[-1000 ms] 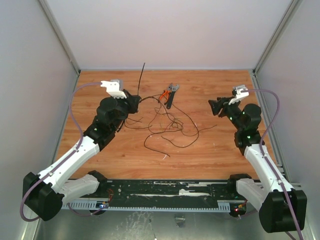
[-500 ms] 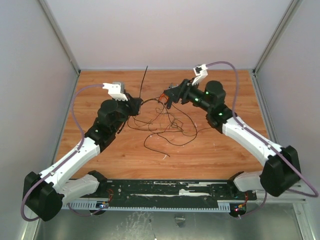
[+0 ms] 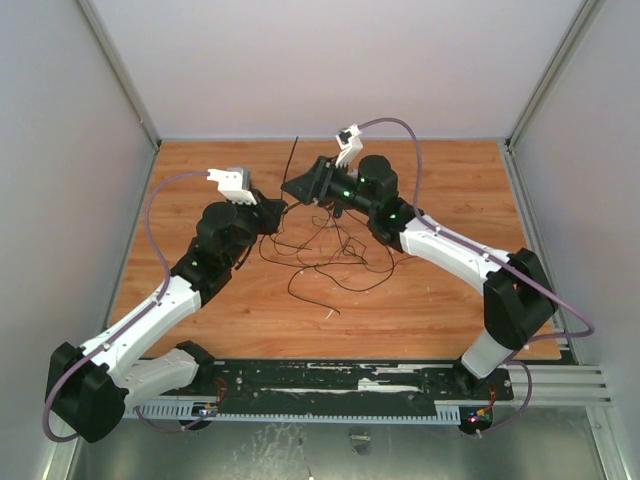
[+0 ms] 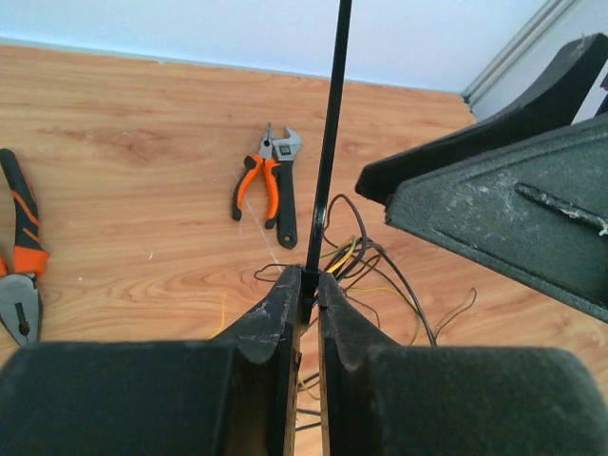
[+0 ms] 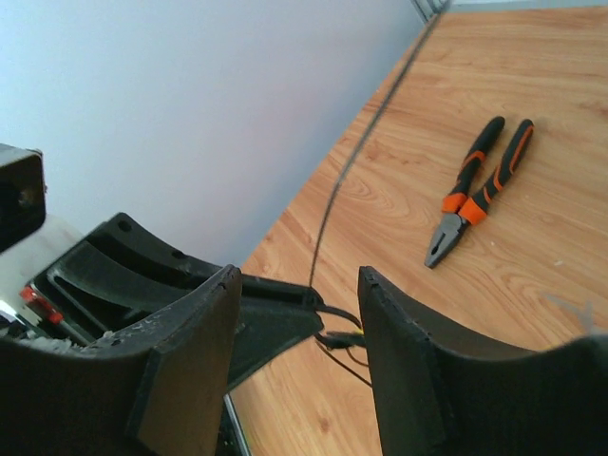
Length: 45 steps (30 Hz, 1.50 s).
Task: Zip-tie the wires
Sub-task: Adjust the cable at the center of the board.
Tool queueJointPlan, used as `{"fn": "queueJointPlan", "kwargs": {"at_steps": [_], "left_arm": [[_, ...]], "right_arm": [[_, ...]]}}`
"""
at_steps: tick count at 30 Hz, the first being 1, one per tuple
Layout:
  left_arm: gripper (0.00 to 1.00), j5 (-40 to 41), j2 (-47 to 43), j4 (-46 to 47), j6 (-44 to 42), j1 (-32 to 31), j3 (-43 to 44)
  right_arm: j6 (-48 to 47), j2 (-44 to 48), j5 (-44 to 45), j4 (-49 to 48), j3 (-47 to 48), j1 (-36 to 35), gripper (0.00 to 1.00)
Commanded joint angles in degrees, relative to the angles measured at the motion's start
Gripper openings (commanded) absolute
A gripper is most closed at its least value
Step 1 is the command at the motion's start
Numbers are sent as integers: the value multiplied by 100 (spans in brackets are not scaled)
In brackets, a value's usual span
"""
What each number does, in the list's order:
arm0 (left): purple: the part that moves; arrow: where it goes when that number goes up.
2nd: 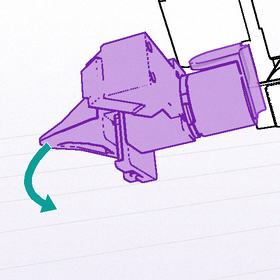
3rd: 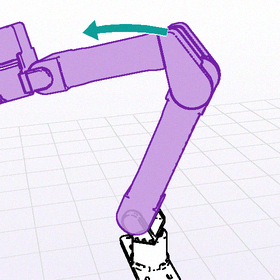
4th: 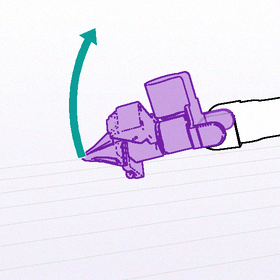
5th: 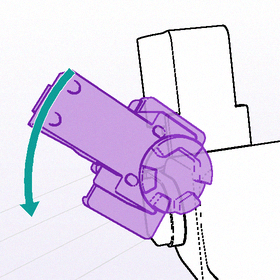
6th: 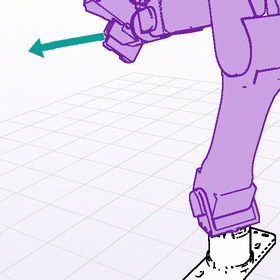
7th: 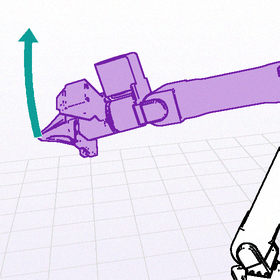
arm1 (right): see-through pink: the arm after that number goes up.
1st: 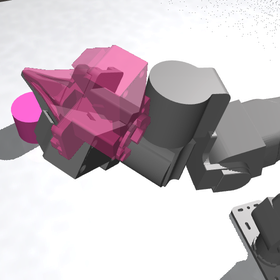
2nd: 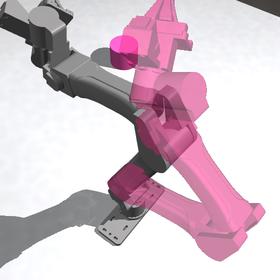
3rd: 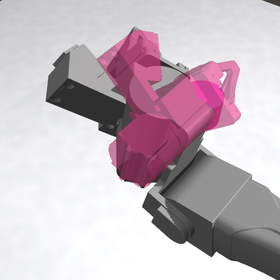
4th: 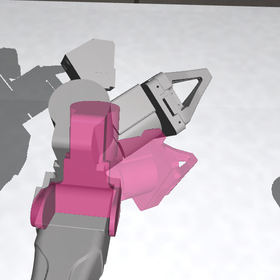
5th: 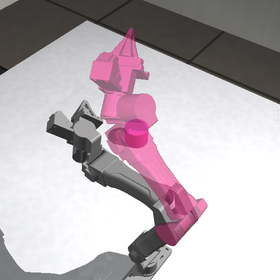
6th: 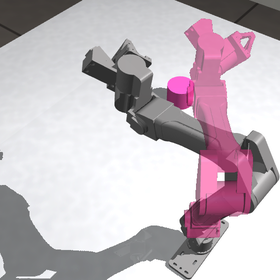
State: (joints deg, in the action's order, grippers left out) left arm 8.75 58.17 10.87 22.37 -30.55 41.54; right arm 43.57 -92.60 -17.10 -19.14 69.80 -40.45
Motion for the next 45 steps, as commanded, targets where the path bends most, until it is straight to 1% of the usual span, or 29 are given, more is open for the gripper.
{"fn": "queueJointPlan", "kwargs": {"at_steps": [1, 7, 9, 10, 13, 14, 20, 30, 33, 38, 45], "left_arm": [[0, -122, -104, 307, 79, 48, -21], [0, -224, -109, 319, 118, 49, 6], [0, -212, -295, 319, 111, 47, 19], [0, -204, -308, 312, 102, 47, 14], [0, -243, -275, 312, 61, 49, 29], [0, -263, -257, 310, 56, 49, 35], [0, -344, -220, 340, 114, 49, -110], [0, -527, -201, 668, 418, 37, -727], [0, -596, 33, 799, 479, 21, -868], [0, -455, 80, 986, 531, -15, -1052], [0, -170, 115, 883, 328, -13, -982]], "right_arm": [[14, -189, 28, -145, 420, -125, 51], [0, -471, 75, -83, 623, -129, 37], [-14, -546, 44, -30, 709, -130, 29], [-24, -571, 3, -29, 740, -137, 24], [-142, -625, -142, 80, 838, -138, 2], [-212, -623, -147, 169, 887, -131, 0], [-481, -448, 181, 499, 1029, -55, 0], [-647, -662, 143, 1242, 2192, 111, 0], [-590, -736, 73, 1280, 2369, 107, 0], [-552, -743, 27, 1281, 2414, 113, 0], [-632, -694, -139, 1342, 2245, 106, 0]]}}
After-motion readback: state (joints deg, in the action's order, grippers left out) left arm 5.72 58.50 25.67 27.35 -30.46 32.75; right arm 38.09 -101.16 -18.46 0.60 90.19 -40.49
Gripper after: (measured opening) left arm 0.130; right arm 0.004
